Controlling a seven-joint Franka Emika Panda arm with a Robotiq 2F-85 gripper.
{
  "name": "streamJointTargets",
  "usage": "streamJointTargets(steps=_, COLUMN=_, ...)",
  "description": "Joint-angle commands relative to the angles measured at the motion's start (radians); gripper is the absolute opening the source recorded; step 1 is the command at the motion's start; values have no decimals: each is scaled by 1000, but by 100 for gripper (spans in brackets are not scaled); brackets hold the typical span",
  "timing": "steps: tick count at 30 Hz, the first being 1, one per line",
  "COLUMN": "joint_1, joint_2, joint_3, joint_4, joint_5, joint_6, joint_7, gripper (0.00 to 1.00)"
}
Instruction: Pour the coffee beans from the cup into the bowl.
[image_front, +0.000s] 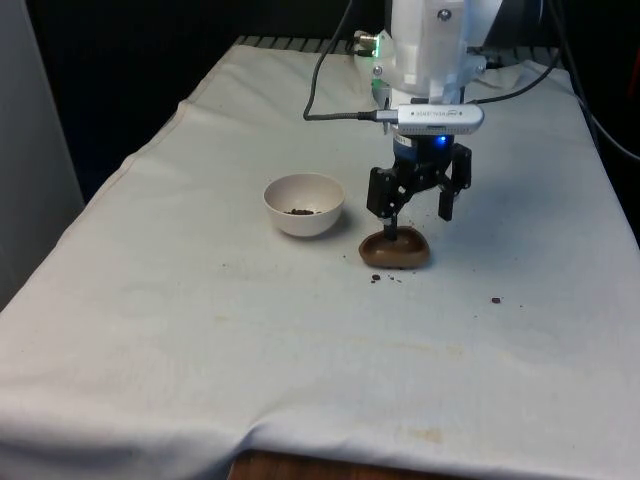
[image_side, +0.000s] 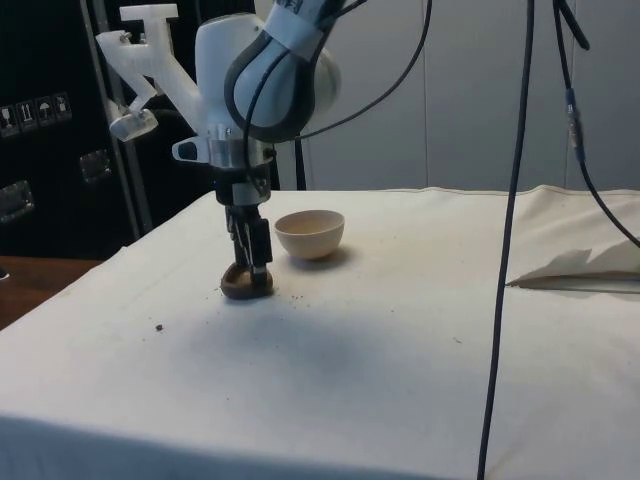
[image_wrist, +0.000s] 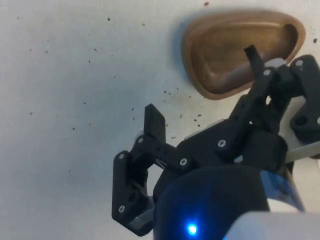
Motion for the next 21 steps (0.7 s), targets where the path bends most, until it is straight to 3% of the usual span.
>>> streamJointTargets(steps=1, joint_1=-5, joint_2=-8, joint_3=6, joint_4=-3, joint_5=6, joint_6=1, joint_7=-7, gripper=100)
streamJointTargets(steps=2, joint_1=0, joint_2=-1, joint_3=0, joint_4=0, joint_5=0, joint_6=0, joint_7=0, gripper=100)
streamJointTargets(steps=3, joint_1=-5, joint_2=-10, joint_3=6, joint_4=-3, joint_5=7, joint_6=-1, joint_7=-6, gripper=100)
streamJointTargets(steps=11, joint_1=-1, joint_2=-31, joint_3=1, joint_4=0, joint_5=0, joint_6=-21, joint_7=0, gripper=100)
streamJointTargets(steps=21, joint_1=-5, joint_2=-84, joint_3=4, joint_4=-3, joint_5=5, joint_6=-69, joint_7=-4, gripper=100)
